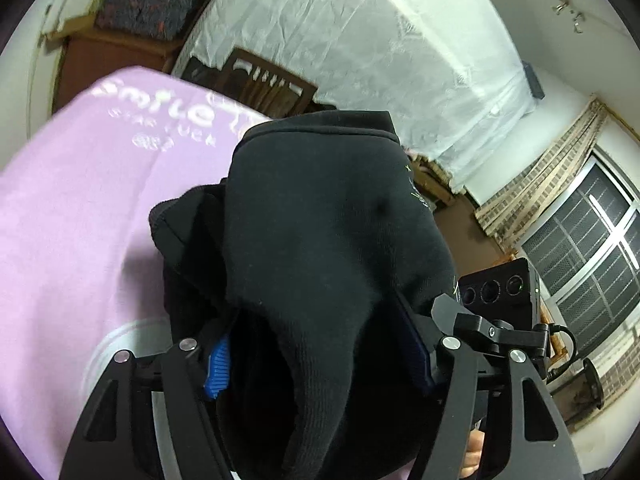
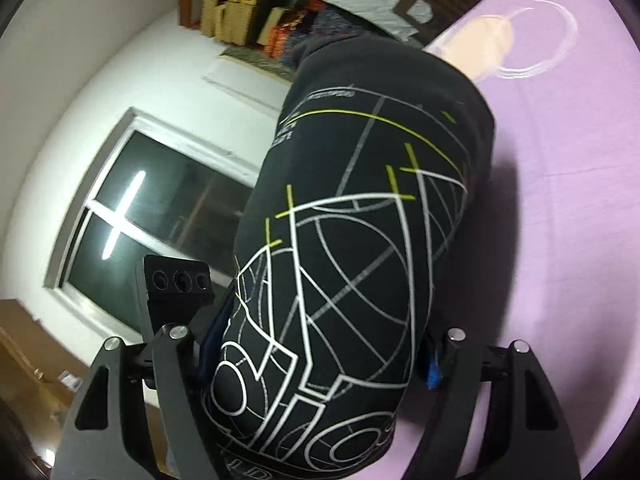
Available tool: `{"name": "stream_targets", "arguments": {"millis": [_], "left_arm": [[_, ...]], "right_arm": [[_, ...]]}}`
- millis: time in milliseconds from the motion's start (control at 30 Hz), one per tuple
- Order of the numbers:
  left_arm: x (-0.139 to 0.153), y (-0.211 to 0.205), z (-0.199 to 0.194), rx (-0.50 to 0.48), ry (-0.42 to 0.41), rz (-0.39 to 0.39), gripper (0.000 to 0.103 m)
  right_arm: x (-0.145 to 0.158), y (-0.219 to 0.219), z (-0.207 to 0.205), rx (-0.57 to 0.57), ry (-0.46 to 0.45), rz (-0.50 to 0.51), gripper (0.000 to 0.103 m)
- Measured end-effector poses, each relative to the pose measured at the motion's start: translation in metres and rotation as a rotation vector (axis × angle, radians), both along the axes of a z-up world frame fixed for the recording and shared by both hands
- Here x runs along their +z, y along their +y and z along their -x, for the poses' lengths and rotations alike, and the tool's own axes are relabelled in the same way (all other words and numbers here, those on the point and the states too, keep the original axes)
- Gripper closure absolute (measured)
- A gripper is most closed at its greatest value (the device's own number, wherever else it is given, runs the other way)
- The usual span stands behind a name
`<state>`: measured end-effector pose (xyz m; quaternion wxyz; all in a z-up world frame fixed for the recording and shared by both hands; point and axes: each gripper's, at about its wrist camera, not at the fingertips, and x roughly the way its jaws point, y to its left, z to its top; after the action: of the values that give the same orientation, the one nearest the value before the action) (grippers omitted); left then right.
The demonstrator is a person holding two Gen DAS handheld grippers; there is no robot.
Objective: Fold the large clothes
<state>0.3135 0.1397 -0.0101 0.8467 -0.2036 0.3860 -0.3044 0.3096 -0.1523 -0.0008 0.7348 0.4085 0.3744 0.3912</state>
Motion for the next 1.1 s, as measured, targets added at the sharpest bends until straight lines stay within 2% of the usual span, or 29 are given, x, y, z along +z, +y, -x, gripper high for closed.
{"name": "stream_targets", "arguments": {"millis": [100, 267, 367, 467, 533, 633, 667, 733, 800, 867, 1000, 1100], "left_arm": [[0.022, 0.021, 0.034, 0.036, -0.029, -0.004, 0.034], [0.064, 0.069, 0.125, 0.151, -0.115, -0.091, 0.034], [0.071, 0.096, 0.17, 0.213, -0.131, -0.12, 0.034], [0.059, 0.128, 0.211, 0.281, -0.117, -0.146, 0.034], [0.044, 0.143, 0.222, 0.314, -0.097, -0.156, 0.034], [0.004, 0.159, 0.223, 0.36, -0.013, -0.202, 0.034], [-0.019, 0.162, 0.216, 0.371, 0.047, -0.23, 0.034], [-0.054, 0.164, 0.21, 0.361, 0.146, -0.242, 0.033], [-0.076, 0.164, 0.209, 0.365, 0.177, -0.192, 0.025], [-0.075, 0.162, 0.211, 0.374, 0.156, -0.205, 0.02], [-0.074, 0.162, 0.213, 0.387, 0.154, -0.23, 0.016], [-0.061, 0.156, 0.227, 0.411, 0.136, -0.271, 0.015]], "right_arm": [[0.024, 0.017, 0.02, 0.042, -0.05, -0.005, 0.032], [0.059, 0.064, 0.064, 0.185, -0.113, -0.044, 0.032], [0.075, 0.101, 0.093, 0.279, -0.149, -0.031, 0.032], [0.078, 0.136, 0.121, 0.352, -0.166, 0.012, 0.032], [0.071, 0.155, 0.136, 0.387, -0.157, 0.035, 0.032], [0.039, 0.183, 0.139, 0.417, -0.096, 0.103, 0.032], [0.027, 0.189, 0.138, 0.399, -0.075, 0.166, 0.032], [0.008, 0.191, 0.137, 0.32, -0.054, 0.358, 0.032], [-0.003, 0.188, 0.138, 0.3, -0.033, 0.431, 0.032], [-0.008, 0.183, 0.142, 0.285, -0.023, 0.436, 0.031], [-0.002, 0.183, 0.145, 0.258, -0.06, 0.512, 0.017], [0.006, 0.176, 0.152, 0.236, -0.079, 0.547, 0.016]]}}
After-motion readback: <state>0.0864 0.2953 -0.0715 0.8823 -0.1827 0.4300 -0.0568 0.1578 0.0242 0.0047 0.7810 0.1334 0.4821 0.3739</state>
